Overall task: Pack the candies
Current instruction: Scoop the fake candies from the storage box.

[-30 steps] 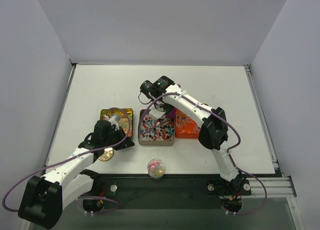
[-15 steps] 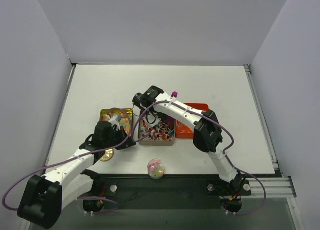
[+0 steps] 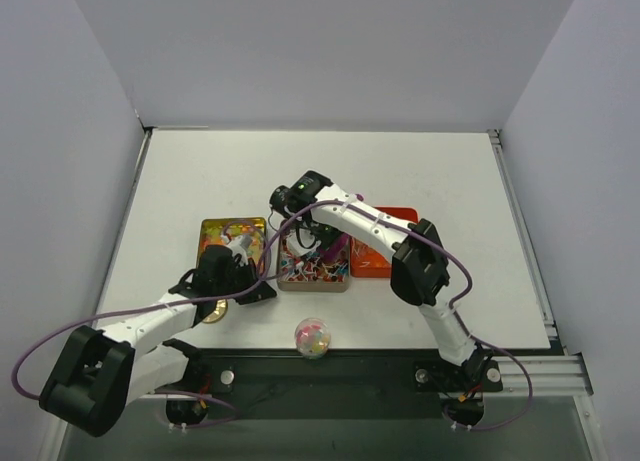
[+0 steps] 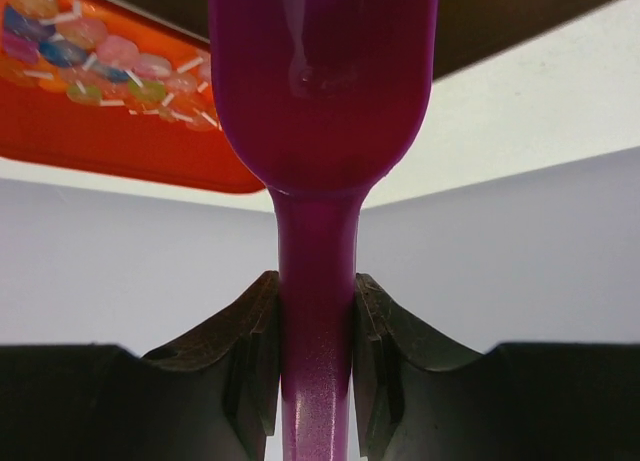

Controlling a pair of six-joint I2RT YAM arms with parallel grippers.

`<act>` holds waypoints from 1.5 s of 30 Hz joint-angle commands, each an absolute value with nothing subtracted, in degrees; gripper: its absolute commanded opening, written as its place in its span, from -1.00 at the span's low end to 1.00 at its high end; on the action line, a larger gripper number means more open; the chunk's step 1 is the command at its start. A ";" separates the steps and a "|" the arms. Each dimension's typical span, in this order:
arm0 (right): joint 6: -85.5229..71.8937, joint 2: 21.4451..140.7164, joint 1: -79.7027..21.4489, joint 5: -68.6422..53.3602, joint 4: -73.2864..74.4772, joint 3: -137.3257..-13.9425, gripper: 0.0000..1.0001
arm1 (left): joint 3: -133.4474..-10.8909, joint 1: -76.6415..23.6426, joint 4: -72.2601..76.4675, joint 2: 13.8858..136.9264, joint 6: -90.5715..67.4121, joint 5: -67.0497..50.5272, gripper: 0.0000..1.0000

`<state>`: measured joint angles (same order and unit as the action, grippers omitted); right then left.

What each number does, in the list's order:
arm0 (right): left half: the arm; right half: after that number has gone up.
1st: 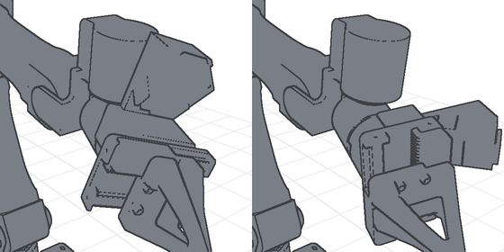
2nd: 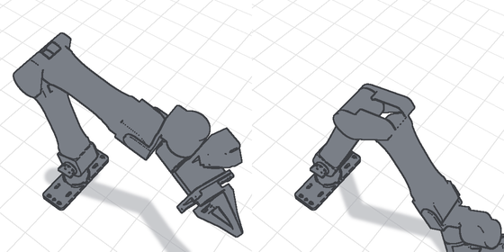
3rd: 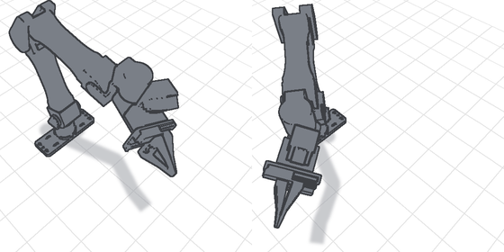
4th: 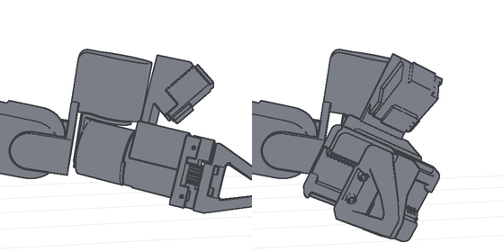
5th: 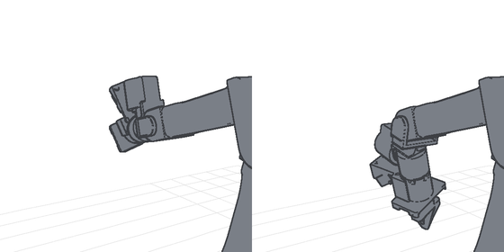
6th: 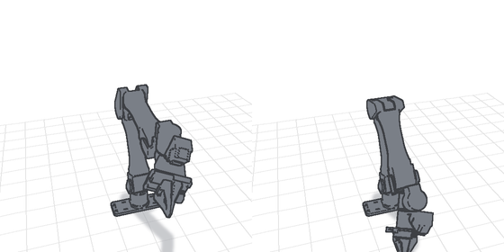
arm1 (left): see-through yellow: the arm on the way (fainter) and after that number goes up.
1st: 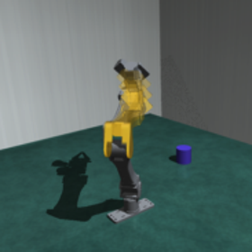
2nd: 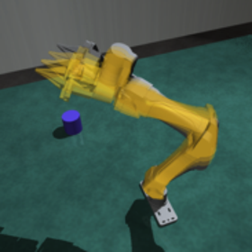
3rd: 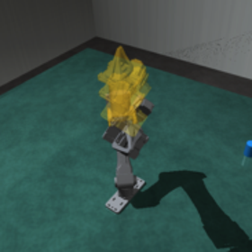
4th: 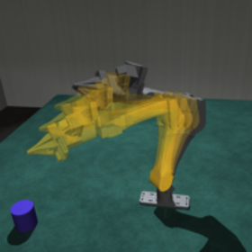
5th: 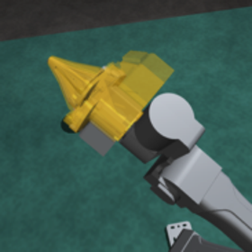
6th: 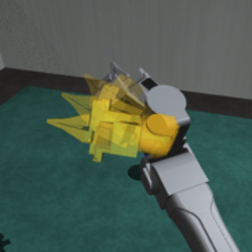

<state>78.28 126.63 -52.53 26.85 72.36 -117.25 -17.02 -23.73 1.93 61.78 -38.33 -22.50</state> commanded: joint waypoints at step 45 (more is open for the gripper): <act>66.97 130.44 -54.67 1.07 60.39 -110.06 -1.00 | -17.40 -25.49 21.98 80.07 -43.95 -23.91 -1.00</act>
